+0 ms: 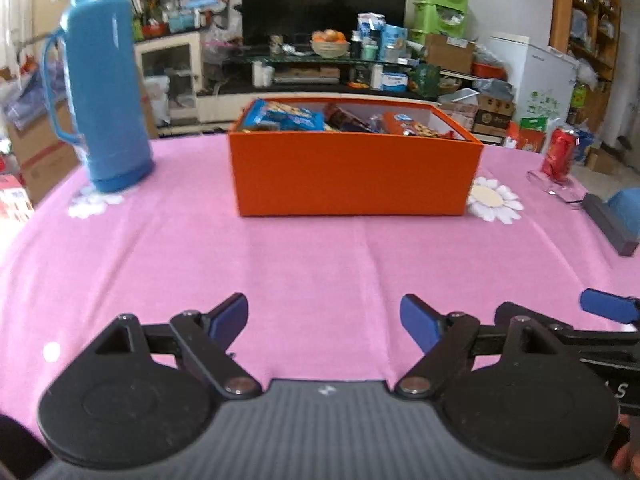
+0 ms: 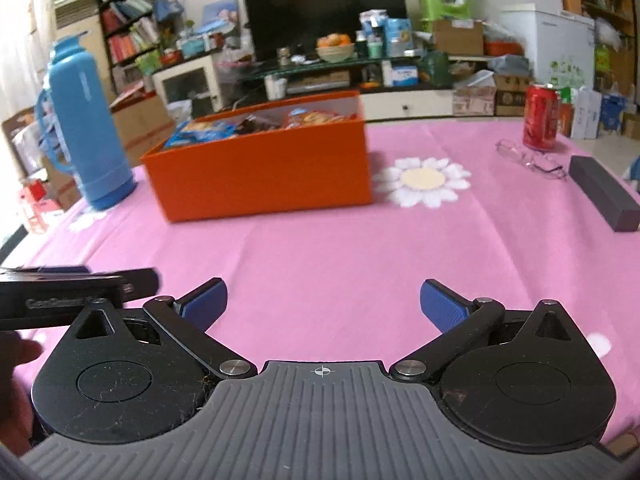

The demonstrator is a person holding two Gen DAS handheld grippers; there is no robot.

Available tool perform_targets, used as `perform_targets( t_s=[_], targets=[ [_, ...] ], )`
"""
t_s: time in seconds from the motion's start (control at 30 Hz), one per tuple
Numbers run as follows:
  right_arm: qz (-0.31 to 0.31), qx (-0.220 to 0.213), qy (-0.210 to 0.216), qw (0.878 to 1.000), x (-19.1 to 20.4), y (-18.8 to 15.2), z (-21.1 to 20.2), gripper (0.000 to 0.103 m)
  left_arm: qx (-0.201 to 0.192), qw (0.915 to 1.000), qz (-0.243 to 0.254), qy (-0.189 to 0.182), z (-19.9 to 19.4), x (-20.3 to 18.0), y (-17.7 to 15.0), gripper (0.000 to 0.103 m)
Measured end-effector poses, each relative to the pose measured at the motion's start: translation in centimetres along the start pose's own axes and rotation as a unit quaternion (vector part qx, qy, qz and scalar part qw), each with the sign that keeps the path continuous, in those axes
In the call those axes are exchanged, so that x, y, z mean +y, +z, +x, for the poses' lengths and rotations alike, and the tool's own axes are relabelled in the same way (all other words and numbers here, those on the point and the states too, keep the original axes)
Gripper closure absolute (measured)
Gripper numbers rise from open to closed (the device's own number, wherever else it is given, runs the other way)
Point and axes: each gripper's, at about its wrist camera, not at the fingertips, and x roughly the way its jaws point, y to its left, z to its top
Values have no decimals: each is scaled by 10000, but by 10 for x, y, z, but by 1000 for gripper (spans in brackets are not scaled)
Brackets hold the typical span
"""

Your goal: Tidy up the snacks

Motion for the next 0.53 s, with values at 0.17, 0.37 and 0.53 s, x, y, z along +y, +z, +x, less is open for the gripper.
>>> perform_targets(
  t_s=[0.17,0.37,0.53],
  targets=[
    [39,48,-59,10000,8,-1,-6,7,-42,9997,-138,-195,-9,10,4,20],
    [-61,150,-83,9998,18,-4,-8,7,-274,9995,-130,60,-15,15,5,20],
    [-186,160,-143,9996,25,-6,-9,7,-224,9993,-308,-10,-16,25,6,20]
  ],
)
